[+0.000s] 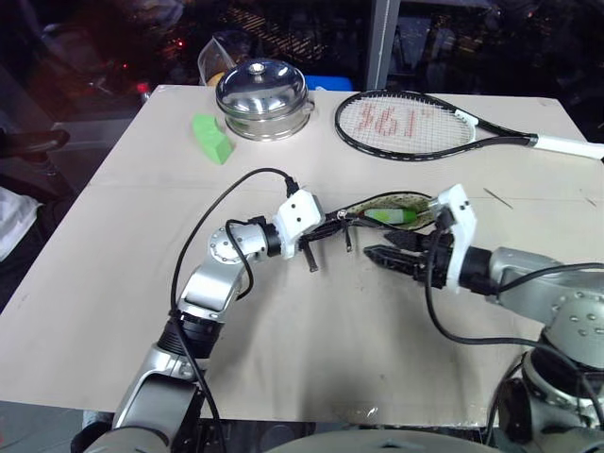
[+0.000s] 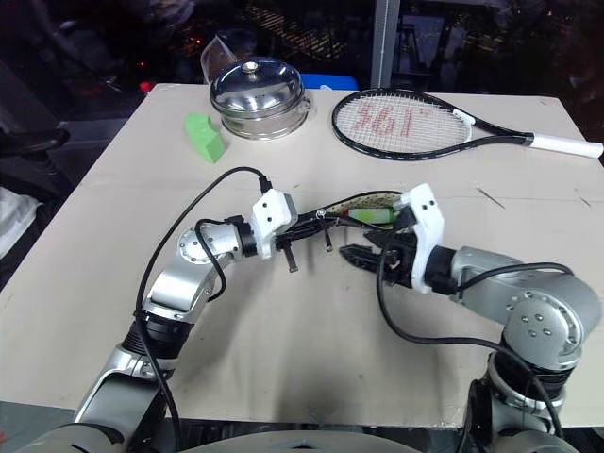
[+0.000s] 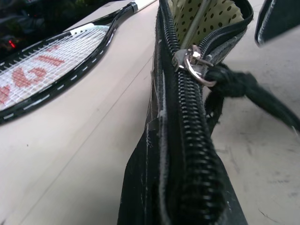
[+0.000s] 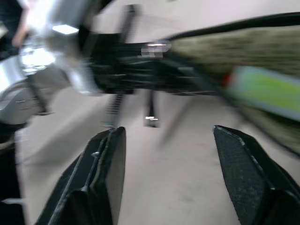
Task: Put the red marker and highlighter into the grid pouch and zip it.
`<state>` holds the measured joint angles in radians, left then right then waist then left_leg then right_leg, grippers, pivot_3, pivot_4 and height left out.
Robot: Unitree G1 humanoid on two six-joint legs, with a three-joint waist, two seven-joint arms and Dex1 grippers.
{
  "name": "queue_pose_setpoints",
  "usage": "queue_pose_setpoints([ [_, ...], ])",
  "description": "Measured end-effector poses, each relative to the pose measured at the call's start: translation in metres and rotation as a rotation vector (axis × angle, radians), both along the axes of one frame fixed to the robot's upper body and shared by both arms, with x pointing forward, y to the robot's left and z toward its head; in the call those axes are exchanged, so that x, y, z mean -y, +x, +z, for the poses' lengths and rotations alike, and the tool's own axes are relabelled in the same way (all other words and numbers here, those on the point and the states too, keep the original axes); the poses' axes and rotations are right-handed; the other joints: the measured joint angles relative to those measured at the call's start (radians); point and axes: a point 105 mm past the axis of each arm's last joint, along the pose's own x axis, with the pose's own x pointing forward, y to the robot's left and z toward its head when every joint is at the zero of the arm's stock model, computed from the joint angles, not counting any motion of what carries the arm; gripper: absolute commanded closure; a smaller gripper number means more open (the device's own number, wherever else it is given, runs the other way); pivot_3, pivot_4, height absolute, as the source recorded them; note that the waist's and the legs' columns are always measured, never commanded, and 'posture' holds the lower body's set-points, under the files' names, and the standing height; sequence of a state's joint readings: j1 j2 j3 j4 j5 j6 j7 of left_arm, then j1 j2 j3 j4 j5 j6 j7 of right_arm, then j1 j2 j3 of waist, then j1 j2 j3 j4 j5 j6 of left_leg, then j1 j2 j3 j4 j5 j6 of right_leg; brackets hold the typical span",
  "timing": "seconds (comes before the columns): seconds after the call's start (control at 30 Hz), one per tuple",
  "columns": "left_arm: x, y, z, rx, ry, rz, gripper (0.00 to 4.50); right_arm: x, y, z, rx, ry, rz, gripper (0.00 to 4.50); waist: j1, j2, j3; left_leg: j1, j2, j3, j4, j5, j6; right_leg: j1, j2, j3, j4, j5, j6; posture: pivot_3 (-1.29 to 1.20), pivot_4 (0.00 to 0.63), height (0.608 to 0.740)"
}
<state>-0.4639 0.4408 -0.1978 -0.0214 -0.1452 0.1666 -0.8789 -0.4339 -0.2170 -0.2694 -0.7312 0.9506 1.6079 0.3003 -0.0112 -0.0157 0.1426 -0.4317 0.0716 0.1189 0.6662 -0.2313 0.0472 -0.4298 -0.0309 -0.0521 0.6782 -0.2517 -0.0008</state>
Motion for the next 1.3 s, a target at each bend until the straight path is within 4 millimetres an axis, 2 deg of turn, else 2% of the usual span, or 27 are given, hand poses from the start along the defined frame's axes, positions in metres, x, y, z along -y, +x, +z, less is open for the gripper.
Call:
queue_pose_setpoints([
  [0.07, 0.0, 0.0, 0.0, -0.006, -0.004, 0.0, 4.5, -0.005, 0.002, -0.001, -0.005, 0.003, -0.005, 1.72, -0.001, 0.0, 0.0, 0.0, 0.0, 0.0, 0.0, 0.0, 0.0, 0.0, 0.0, 0.0, 0.0, 0.0, 0.0, 0.0, 0.15, 0.74],
  [0.23, 0.003, -0.001, 0.001, -0.018, -0.013, -0.008, 4.5, -0.022, 0.03, -0.004, -0.059, 0.021, -0.087, 1.72, -0.004, 0.0, 0.0, 0.0, 0.001, 0.0, 0.0, 0.0, 0.0, 0.0, 0.002, 0.0, 0.0, 0.0, 0.0, 0.0, 0.15, 0.74],
  [0.4, 0.001, -0.001, 0.001, -0.018, -0.004, -0.007, 4.5, -0.03, 0.045, -0.002, -0.049, 0.027, -0.125, 1.72, -0.003, 0.0, 0.0, 0.0, 0.001, 0.0, 0.0, 0.0, 0.0, 0.0, 0.003, 0.0, 0.0, 0.0, 0.0, 0.0, 0.15, 0.74],
  [0.5, 0.0, -0.001, 0.001, -0.018, -0.002, -0.008, 4.5, -0.031, 0.048, -0.001, -0.047, 0.034, -0.132, 2.41, -0.002, 0.0, 0.0, 0.0, 0.001, 0.0, 0.0, 0.0, 0.0, 0.0, 0.002, 0.0, 0.0, 0.0, 0.0, 0.0, 0.15, 0.74],
  [0.57, 0.0, -0.001, 0.001, -0.015, 0.003, -0.008, 4.5, -0.032, 0.049, 0.001, -0.043, 0.036, -0.133, 3.28, -0.003, 0.0, 0.0, 0.0, 0.001, 0.0, 0.0, 0.0, 0.0, 0.0, 0.002, 0.0, 0.0, 0.0, 0.0, 0.0, 0.15, 0.74],
  [0.6, -0.001, -0.001, 0.001, -0.009, 0.009, -0.007, 4.5, -0.033, 0.05, 0.002, -0.04, 0.038, -0.133, 3.96, -0.003, 0.0, 0.0, 0.0, 0.001, 0.0, 0.0, 0.0, 0.0, 0.0, 0.001, 0.0, 0.0, 0.0, 0.0, 0.0, 0.15, 0.74],
  [0.63, -0.001, -0.001, 0.001, -0.008, 0.01, -0.008, 4.5, -0.033, 0.05, 0.002, -0.039, 0.04, -0.133, 4.31, -0.003, 0.0, 0.0, 0.0, 0.001, 0.0, 0.0, 0.0, 0.0, 0.0, 0.001, 0.0, 0.0, 0.0, 0.0, 0.0, 0.15, 0.74],
  [0.67, 0.0, -0.001, 0.001, -0.002, 0.013, -0.01, 4.5, -0.035, 0.05, 0.003, -0.039, 0.046, -0.132, 4.45, -0.003, 0.0, 0.0, 0.0, 0.001, 0.0, 0.0, 0.0, 0.0, 0.0, 0.001, 0.0, 0.0, 0.0, 0.0, 0.0, 0.15, 0.74],
  [0.93, -0.001, -0.001, 0.001, 0.011, 0.021, -0.008, 4.5, -0.035, 0.052, 0.005, -0.029, 0.043, -0.156, 4.45, -0.003, 0.0, 0.0, 0.0, 0.001, 0.0, 0.0, 0.0, 0.0, 0.0, 0.0, 0.0, 0.0, 0.0, 0.0, 0.0, 0.15, 0.74],
  [1.03, -0.001, 0.0, 0.001, 0.025, 0.034, 0.002, 4.5, -0.024, 0.056, 0.007, 0.015, -0.004, -0.23, 4.45, -0.003, 0.0, 0.0, 0.0, 0.001, 0.0, 0.0, 0.0, 0.0, 0.0, -0.001, -0.001, 0.0, 0.0, 0.0, 0.0, 0.15, 0.74],
  [1.17, -0.001, 0.006, 0.005, 0.062, 0.054, 0.033, 4.5, 0.001, 0.062, 0.01, 0.111, -0.142, -0.367, 4.45, -0.003, 0.0, 0.0, 0.0, 0.001, 0.0, 0.0, 0.0, 0.0, 0.0, -0.001, 0.0, 0.0, 0.0, 0.0, 0.0, 0.15, 0.74],
  [1.3, 0.001, 0.007, 0.006, 0.097, 0.067, 0.029, 4.5, 0.007, 0.06, 0.012, 0.147, -0.199, -0.415, 4.45, -0.005, 0.0, 0.0, 0.0, 0.001, 0.0, -0.001, 0.0, 0.0, -0.001, -0.001, 0.0, 0.0, 0.0, 0.0, 0.0, 0.15, 0.74],
])
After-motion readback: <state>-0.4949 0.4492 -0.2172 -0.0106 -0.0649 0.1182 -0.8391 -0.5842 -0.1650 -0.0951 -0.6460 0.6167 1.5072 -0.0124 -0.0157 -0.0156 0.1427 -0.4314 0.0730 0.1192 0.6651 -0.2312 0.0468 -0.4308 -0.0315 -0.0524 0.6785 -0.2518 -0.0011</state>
